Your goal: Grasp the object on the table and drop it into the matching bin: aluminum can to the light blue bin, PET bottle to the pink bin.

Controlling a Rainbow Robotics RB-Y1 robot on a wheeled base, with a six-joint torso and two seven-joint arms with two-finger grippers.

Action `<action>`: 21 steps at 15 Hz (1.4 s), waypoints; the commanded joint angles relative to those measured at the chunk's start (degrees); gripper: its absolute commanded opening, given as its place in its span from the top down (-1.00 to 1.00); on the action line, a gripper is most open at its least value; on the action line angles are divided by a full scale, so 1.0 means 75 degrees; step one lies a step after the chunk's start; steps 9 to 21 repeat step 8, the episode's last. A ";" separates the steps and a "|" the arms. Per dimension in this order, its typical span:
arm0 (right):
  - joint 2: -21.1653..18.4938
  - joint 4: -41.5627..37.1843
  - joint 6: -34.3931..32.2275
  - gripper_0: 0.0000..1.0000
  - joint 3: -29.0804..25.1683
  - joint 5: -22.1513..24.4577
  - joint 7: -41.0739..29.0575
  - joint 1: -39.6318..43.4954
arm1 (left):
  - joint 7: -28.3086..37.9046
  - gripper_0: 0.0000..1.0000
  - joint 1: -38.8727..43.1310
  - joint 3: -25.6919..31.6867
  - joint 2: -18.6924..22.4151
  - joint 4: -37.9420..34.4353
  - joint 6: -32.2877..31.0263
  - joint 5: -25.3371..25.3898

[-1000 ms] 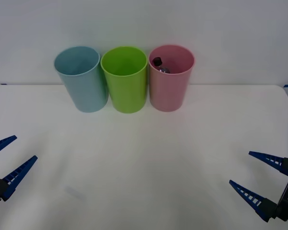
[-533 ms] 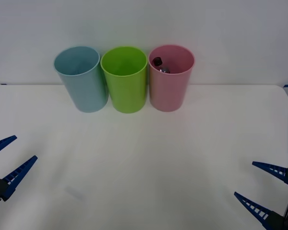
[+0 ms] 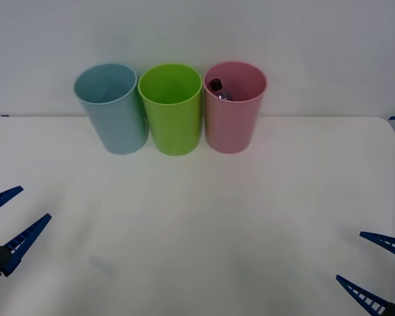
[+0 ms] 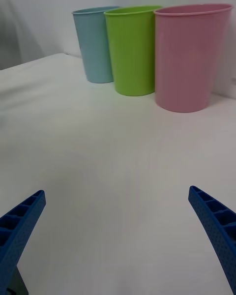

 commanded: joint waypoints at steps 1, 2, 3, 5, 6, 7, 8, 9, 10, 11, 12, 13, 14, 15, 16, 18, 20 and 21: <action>0.0000 0.0023 -0.0088 -1.00 -0.0001 -0.0002 0.0010 -0.0031 | 0.0000 -1.00 0.0000 0.0000 0.0000 0.0000 0.0000 0.0000; 0.0000 0.0023 -0.0123 -1.00 -0.0001 -0.0002 -0.0002 -0.0066 | 0.0000 -1.00 0.0000 0.0000 0.0000 0.0000 0.0000 0.0000; 0.0011 0.0023 -0.0134 -1.00 -0.0001 -0.0013 0.0010 -0.0124 | 0.0000 -1.00 0.0000 0.0000 0.0000 0.0000 0.0000 0.0000; 0.0011 0.0023 -0.0099 -1.00 0.0058 -0.0013 -0.0037 -0.0171 | 0.0000 -1.00 0.0000 0.0000 0.0000 0.0000 0.0000 0.0000; 0.0011 0.0023 -0.0064 -1.00 0.0070 -0.0013 -0.0049 -0.0171 | 0.0000 -1.00 0.0000 0.0000 0.0000 0.0000 0.0000 0.0000; 0.0011 0.0023 -0.0064 -1.00 0.0058 -0.0013 -0.0049 -0.0171 | 0.0000 -1.00 0.0000 0.0000 0.0000 0.0000 0.0000 0.0000; 0.0011 0.0023 -0.0064 -1.00 0.0058 -0.0013 -0.0049 -0.0171 | 0.0000 -1.00 0.0000 0.0000 0.0000 0.0000 0.0000 0.0000; 0.0011 0.0023 -0.0064 -1.00 0.0058 -0.0013 -0.0049 -0.0171 | 0.0000 -1.00 0.0000 0.0000 0.0000 0.0000 0.0000 0.0000; 0.0011 0.0023 -0.0064 -1.00 0.0058 -0.0013 -0.0049 -0.0171 | 0.0000 -1.00 0.0000 0.0000 0.0000 0.0000 0.0000 0.0000; 0.0011 0.0023 -0.0064 -1.00 0.0058 -0.0013 -0.0049 -0.0171 | 0.0000 -1.00 0.0000 0.0000 0.0000 0.0000 0.0000 0.0000; 0.0011 0.0023 -0.0064 -1.00 0.0058 -0.0013 -0.0049 -0.0171 | 0.0000 -1.00 0.0000 0.0000 0.0000 0.0000 0.0000 0.0000; 0.0011 0.0023 -0.0064 -1.00 0.0058 -0.0013 -0.0049 -0.0171 | 0.0000 -1.00 0.0000 0.0000 0.0000 0.0000 0.0000 0.0000; 0.0011 0.0023 -0.0064 -1.00 0.0058 -0.0013 -0.0049 -0.0171 | 0.0000 -1.00 0.0000 0.0000 0.0000 0.0000 0.0000 0.0000; 0.0011 0.0023 -0.0064 -1.00 0.0058 -0.0013 -0.0049 -0.0171 | 0.0000 -1.00 0.0000 0.0000 0.0000 0.0000 0.0000 0.0000; 0.0011 0.0023 -0.0064 -1.00 0.0058 -0.0013 -0.0049 -0.0171 | 0.0000 -1.00 0.0000 0.0000 0.0000 0.0000 0.0000 0.0000; 0.0011 0.0023 -0.0064 -1.00 0.0058 -0.0013 -0.0049 -0.0171 | 0.0000 -1.00 0.0000 0.0000 0.0000 0.0000 0.0000 0.0000; 0.0011 0.0023 -0.0064 -1.00 0.0058 -0.0013 -0.0049 -0.0171 | 0.0000 -1.00 0.0000 0.0000 0.0000 0.0000 0.0000 0.0000; 0.0011 0.0023 -0.0064 -1.00 0.0058 -0.0013 -0.0049 -0.0171 | 0.0000 -1.00 0.0000 0.0000 0.0000 0.0000 0.0000 0.0000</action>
